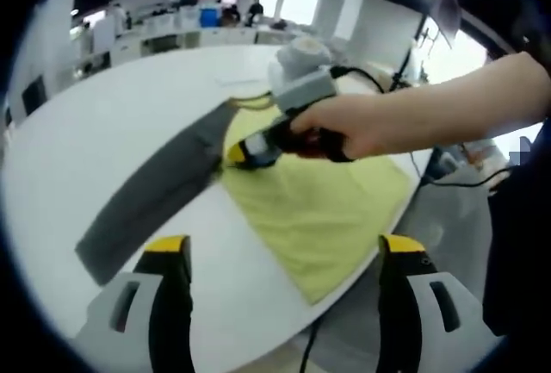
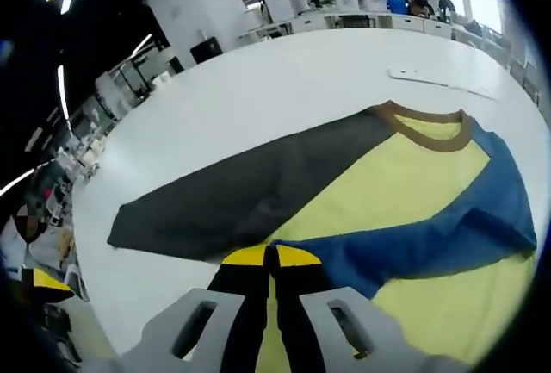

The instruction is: Fold the garment on the visible template until the final outline fits inside the template.

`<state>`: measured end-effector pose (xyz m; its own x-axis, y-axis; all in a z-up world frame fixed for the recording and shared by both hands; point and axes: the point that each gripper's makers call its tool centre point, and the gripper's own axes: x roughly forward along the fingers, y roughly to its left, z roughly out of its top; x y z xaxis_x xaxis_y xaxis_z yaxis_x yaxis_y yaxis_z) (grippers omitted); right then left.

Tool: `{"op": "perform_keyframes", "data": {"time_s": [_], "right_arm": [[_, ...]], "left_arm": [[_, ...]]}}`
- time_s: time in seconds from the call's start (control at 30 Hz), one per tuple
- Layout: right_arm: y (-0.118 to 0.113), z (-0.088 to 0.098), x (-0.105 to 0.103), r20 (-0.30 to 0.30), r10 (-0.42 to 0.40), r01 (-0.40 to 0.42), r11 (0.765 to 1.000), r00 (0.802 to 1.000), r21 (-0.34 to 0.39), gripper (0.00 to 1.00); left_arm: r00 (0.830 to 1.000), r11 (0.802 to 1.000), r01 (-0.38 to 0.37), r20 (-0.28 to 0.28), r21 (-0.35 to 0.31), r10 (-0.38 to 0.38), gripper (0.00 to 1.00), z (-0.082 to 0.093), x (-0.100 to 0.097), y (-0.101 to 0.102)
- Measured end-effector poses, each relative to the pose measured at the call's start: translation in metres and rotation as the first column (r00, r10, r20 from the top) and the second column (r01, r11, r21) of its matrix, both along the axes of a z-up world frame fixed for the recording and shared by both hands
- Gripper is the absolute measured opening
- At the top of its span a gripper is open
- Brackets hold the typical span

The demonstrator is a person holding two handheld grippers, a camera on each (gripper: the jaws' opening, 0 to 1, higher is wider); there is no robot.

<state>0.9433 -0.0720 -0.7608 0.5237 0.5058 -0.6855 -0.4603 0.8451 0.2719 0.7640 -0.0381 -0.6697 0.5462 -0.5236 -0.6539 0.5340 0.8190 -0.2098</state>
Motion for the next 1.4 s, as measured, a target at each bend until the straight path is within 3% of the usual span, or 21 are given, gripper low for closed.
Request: {"op": "perform_keyframes", "data": {"time_s": [0.33, 0.57, 0.7, 0.9, 1.1, 1.2, 1.4], "right_arm": [[-0.004, 0.019, -0.011, 0.061, 0.074, -0.073, 0.997, 0.995, -0.020, 0.10], [-0.022, 0.028, -0.019, 0.087, 0.105, -0.102, 0.994, 0.991, -0.034, 0.19], [-0.030, 0.037, -0.025, 0.134, 0.215, -0.206, 0.975, 0.967, -0.082, 0.26], [-0.058, 0.060, -0.035, 0.206, 0.272, -0.260, 0.962, 0.940, -0.082, 0.34], [-0.088, 0.084, -0.048, 0.328, 0.364, -0.338, 0.931, 0.872, -0.134, 0.48], [-0.113, 0.092, -0.061, 0.333, 0.363, -0.344, 0.932, 0.871, -0.114, 0.53], [-0.161, 0.107, -0.076, 0.365, 0.346, -0.335, 0.938, 0.864, -0.095, 0.64]], "left_arm": [[1.000, 1.000, 0.018, 0.011, 0.006, -0.018, 0.85, 0.007, -0.006, -0.007], [1.000, 1.000, 0.016, 0.017, 0.010, -0.016, 0.85, 0.010, -0.012, -0.010], [1.000, 1.000, 0.013, 0.022, 0.011, -0.014, 0.85, 0.012, -0.012, -0.012], [0.999, 1.000, 0.007, 0.041, 0.021, -0.008, 0.86, 0.019, -0.010, -0.014], [0.998, 1.000, -0.022, 0.061, 0.006, 0.021, 0.86, 0.028, -0.010, -0.017], [0.995, 0.997, -0.062, 0.074, -0.038, 0.064, 0.87, 0.036, -0.009, -0.020], [0.995, 0.997, -0.070, 0.076, -0.016, 0.071, 0.87, 0.037, -0.011, -0.025]]}}
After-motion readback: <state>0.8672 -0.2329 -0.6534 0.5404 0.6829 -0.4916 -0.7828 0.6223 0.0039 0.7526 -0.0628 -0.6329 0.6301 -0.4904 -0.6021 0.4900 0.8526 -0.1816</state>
